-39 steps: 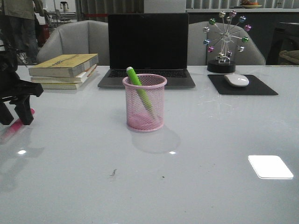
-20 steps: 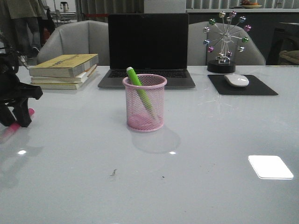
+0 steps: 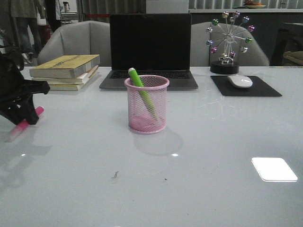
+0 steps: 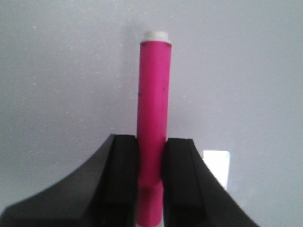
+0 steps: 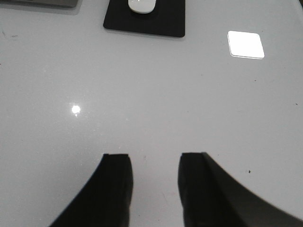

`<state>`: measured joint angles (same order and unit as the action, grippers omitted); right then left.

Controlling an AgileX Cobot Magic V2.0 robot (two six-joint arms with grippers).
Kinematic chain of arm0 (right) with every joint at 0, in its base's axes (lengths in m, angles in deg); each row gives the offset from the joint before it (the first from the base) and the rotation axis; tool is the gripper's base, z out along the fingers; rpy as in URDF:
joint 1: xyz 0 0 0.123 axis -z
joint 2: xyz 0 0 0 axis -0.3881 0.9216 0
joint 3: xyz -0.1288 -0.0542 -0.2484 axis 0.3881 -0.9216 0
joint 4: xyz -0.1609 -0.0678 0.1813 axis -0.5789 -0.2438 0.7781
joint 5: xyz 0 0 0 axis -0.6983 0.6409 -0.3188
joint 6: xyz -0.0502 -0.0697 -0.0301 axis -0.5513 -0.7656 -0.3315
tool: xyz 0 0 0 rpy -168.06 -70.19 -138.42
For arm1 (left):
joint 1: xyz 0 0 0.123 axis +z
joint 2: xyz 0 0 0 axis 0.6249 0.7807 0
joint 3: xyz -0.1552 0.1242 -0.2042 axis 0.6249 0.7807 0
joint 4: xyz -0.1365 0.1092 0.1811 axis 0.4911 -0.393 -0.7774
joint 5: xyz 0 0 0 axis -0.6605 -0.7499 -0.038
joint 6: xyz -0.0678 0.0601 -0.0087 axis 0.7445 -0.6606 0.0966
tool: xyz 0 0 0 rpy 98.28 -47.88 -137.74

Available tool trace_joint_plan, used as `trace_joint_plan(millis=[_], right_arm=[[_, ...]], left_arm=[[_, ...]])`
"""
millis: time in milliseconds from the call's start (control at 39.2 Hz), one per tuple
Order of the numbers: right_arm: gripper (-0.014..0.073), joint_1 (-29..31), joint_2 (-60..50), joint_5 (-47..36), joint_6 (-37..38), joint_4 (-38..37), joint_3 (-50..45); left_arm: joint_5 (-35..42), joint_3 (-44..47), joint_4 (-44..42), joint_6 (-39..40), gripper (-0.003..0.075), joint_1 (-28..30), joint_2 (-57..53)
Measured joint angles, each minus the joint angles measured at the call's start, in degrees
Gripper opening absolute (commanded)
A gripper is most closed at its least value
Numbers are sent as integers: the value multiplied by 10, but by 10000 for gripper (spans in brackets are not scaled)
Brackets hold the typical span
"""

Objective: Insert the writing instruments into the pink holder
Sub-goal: 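Lift the pink marker and carry it above the pink holder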

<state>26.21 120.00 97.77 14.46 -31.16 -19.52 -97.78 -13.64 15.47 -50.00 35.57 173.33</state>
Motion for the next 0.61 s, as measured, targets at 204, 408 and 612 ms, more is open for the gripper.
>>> trace_joint_plan(millis=[204, 408, 612], right_arm=[[371, 0, 0, 0, 0, 0, 0], [371, 0, 0, 0, 0, 0, 0], [371, 0, 0, 0, 0, 0, 0]], left_arm=[[5, -23, 83, -36, 99, 0, 9], [79, -37, 152, -87, 99, -10, -33], [156, -41, 165, -121, 99, -50, -103]])
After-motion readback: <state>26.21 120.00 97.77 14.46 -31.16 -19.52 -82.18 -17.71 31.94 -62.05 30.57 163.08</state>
